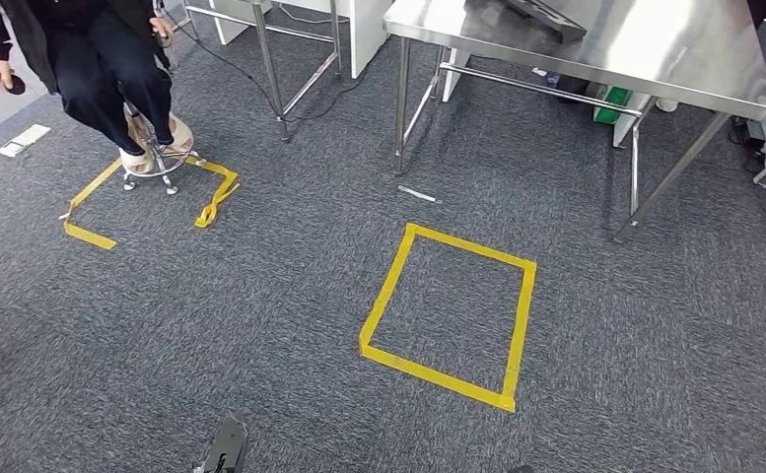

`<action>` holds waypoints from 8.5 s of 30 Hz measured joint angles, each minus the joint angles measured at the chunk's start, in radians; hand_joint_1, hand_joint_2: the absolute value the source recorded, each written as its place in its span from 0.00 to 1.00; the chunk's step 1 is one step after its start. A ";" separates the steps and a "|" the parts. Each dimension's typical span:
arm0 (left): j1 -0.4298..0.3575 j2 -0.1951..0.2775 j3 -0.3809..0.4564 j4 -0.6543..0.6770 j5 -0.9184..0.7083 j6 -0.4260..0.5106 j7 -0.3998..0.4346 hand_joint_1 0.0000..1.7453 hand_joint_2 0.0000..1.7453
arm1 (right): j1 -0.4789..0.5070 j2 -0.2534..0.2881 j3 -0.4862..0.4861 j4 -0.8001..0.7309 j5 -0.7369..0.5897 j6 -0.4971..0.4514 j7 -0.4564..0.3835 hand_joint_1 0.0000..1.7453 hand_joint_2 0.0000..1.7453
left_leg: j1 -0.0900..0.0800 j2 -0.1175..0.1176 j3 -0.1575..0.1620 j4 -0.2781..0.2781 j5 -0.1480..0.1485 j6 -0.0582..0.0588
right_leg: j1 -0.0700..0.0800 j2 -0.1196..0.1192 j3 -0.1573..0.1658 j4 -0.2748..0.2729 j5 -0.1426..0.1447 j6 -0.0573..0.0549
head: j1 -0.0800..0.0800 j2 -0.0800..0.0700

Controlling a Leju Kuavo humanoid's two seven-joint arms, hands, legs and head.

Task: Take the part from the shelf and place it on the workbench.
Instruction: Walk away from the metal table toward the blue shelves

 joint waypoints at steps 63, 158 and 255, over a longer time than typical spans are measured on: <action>0.015 -0.003 -0.018 0.022 0.000 -0.015 0.104 0.00 0.00 | 0.027 0.004 0.014 0.001 0.007 0.047 0.031 0.00 0.00 | -0.002 -0.027 -0.006 0.014 -0.010 0.006 | 0.000 0.005 -0.014 0.031 -0.005 0.011 | -0.006 0.000; 0.010 0.003 -0.046 0.023 -0.022 -0.006 0.141 0.00 0.00 | 0.018 0.010 0.014 -0.001 0.014 0.099 0.037 0.00 0.00 | 0.003 -0.051 0.000 0.010 -0.012 -0.002 | -0.012 0.009 0.017 -0.040 0.032 0.032 | -0.013 0.000; 0.016 0.009 -0.043 0.023 -0.033 0.010 0.127 0.00 0.00 | 0.019 0.018 0.003 -0.005 -0.004 0.068 0.002 0.00 0.00 | -0.002 -0.013 -0.001 0.019 -0.019 -0.024 | -0.024 0.009 0.092 -0.245 0.122 0.043 | -0.016 0.000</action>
